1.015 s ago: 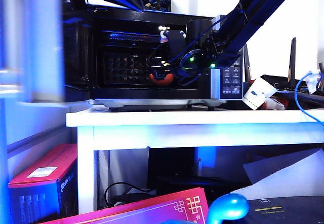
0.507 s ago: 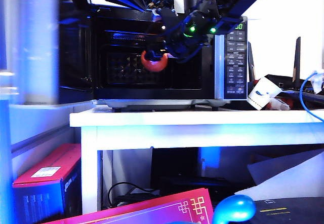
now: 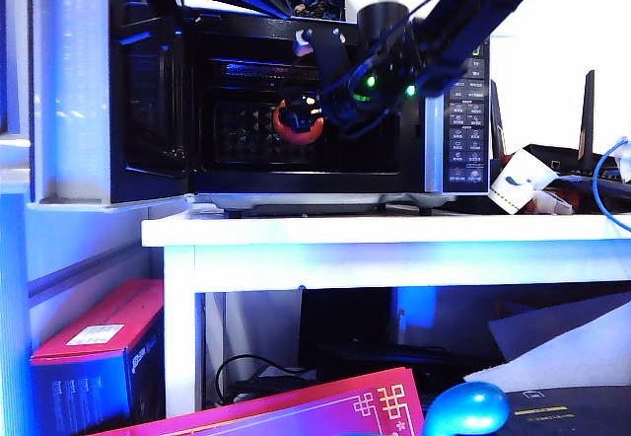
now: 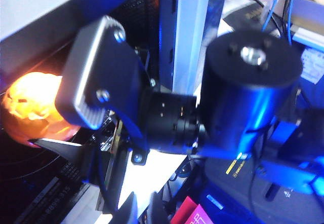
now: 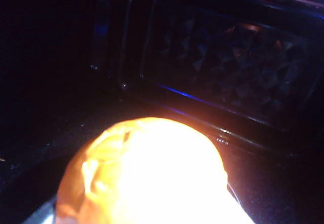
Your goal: Open the microwave door, place the orange inside the microwave, then close the microwave door.
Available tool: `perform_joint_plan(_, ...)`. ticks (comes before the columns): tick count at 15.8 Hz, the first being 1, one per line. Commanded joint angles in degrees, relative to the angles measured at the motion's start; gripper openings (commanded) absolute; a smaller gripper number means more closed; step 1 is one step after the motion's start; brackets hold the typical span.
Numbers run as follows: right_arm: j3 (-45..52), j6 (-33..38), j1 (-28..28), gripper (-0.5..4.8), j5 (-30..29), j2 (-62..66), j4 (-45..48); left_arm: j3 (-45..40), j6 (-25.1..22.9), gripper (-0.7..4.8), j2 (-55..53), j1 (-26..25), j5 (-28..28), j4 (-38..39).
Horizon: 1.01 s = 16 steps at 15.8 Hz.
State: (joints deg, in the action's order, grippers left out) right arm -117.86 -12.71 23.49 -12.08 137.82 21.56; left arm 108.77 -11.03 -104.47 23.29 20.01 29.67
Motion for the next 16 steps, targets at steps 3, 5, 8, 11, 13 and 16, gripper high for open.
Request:
perform_joint_plan(3,-0.3,0.2,0.1,2.74,0.6,2.4,1.7,0.2,0.6,0.48,0.2,-0.6,-1.8,0.2)
perform_joint_plan(5,-0.4,0.3,0.1,2.74,0.9,3.0,3.4,0.2,0.6,0.48,0.2,-0.6,-1.8,0.2)
perform_joint_plan(8,-3.1,0.3,0.0,2.74,1.1,4.9,3.8,0.2,0.6,0.48,0.2,-0.6,-1.8,0.3)
perform_joint_plan(11,-8.7,0.3,0.0,2.74,1.3,7.6,1.4,0.1,0.6,0.48,0.2,-0.6,-1.8,0.3)
perform_joint_plan(13,-12.5,0.3,0.0,2.74,1.5,9.7,0.5,0.1,0.6,0.48,0.2,-0.6,-1.8,0.3)
perform_joint_plan(16,-14.3,0.5,0.0,2.74,1.5,11.2,0.5,0.1,0.6,0.47,0.2,-0.6,-1.8,0.3)
